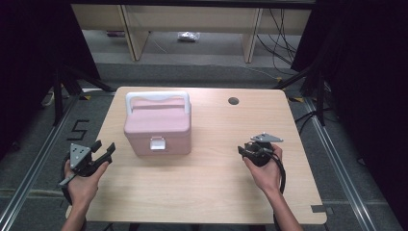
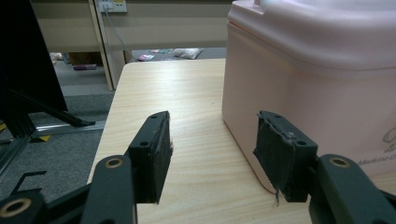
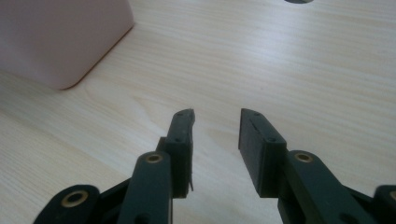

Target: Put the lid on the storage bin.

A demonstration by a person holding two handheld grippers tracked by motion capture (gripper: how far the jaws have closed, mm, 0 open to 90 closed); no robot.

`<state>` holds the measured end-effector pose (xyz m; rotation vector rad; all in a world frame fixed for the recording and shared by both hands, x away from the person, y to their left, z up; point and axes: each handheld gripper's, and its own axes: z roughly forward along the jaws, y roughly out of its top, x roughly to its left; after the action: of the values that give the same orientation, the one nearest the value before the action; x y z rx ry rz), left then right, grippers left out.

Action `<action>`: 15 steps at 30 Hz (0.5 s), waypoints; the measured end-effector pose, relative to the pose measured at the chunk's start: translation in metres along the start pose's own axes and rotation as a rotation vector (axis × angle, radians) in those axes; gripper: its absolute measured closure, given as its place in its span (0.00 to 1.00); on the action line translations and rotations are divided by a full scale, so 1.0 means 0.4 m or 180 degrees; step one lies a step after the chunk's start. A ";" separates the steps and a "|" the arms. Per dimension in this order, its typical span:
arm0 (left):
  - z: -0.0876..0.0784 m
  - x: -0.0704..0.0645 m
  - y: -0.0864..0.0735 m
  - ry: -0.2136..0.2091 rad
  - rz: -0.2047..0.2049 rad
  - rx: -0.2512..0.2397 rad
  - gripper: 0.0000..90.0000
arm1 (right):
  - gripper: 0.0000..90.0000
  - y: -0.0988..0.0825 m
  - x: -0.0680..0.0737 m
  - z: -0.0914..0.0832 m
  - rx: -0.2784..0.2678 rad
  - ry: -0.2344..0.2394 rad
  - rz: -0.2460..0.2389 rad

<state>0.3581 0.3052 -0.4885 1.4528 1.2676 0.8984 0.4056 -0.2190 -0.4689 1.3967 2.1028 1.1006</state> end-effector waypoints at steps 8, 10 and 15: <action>-0.006 -0.003 -0.009 0.0065 -0.0049 -0.0057 0.48 | 0.69 -0.040 -0.015 -0.006 -0.0112 0.0022 0.0076; -0.010 -0.004 -0.009 0.0074 -0.0074 -0.0053 0.48 | 0.68 -0.040 -0.018 -0.012 -0.0040 0.0007 0.0081; -0.016 -0.006 -0.013 0.0071 -0.0114 -0.0059 0.47 | 0.66 -0.041 -0.019 -0.020 -0.0143 -0.0018 0.0116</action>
<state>0.3503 0.3042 -0.4916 1.4049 1.2948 0.9025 0.3938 -0.2322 -0.4773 1.4209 2.0436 1.1496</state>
